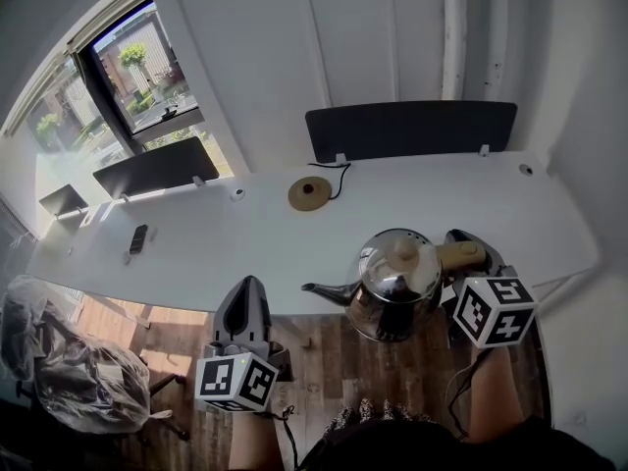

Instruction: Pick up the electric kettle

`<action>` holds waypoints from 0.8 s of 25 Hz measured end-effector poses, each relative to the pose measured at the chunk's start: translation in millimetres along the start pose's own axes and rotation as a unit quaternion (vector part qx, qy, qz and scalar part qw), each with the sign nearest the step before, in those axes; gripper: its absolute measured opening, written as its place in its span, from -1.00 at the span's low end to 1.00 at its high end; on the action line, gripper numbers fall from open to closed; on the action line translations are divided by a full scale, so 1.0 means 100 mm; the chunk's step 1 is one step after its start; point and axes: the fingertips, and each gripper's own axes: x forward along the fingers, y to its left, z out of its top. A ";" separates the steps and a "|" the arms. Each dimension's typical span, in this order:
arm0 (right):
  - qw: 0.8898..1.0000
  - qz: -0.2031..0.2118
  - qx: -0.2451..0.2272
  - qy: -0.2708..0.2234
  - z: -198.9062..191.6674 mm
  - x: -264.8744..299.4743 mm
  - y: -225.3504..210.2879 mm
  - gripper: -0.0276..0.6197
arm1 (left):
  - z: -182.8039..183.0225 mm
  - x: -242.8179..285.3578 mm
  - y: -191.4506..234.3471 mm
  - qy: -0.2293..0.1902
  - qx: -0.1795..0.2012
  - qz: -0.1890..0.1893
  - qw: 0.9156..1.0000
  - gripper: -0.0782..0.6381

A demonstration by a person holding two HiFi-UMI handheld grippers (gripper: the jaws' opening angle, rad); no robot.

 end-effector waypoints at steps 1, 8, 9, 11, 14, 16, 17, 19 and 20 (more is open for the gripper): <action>1.000 0.000 -0.002 -0.002 0.02 0.00 0.01 -0.82 | 0.01 0.00 0.00 -0.001 0.000 0.000 1.000 -0.78; 1.000 0.006 0.002 -0.011 0.11 -0.06 0.04 -0.83 | 0.07 -0.01 0.01 -0.007 -0.003 0.004 1.000 -0.78; 1.000 0.005 0.002 -0.013 0.13 -0.07 0.04 -0.83 | 0.08 -0.01 0.02 -0.008 -0.005 0.004 1.000 -0.78; 1.000 0.002 -0.003 -0.015 0.15 -0.08 0.04 -0.83 | 0.09 -0.01 0.02 -0.010 -0.007 0.004 1.000 -0.78; 1.000 -0.001 -0.012 -0.015 0.16 -0.08 0.04 -0.83 | 0.09 0.00 0.03 -0.011 -0.006 0.003 1.000 -0.78; 1.000 -0.001 -0.012 -0.015 0.16 -0.09 0.04 -0.83 | 0.10 0.00 0.02 -0.010 -0.003 0.000 1.000 -0.78; 1.000 -0.001 -0.011 -0.015 0.16 -0.10 0.04 -0.83 | 0.10 0.00 0.01 -0.010 -0.005 0.000 1.000 -0.78; 1.000 -0.001 -0.010 -0.015 0.17 -0.11 0.04 -0.83 | 0.10 0.00 0.01 -0.008 -0.009 0.002 1.000 -0.78; 1.000 -0.001 -0.009 -0.016 0.17 -0.11 0.04 -0.83 | 0.10 0.00 0.01 -0.008 -0.010 0.002 1.000 -0.78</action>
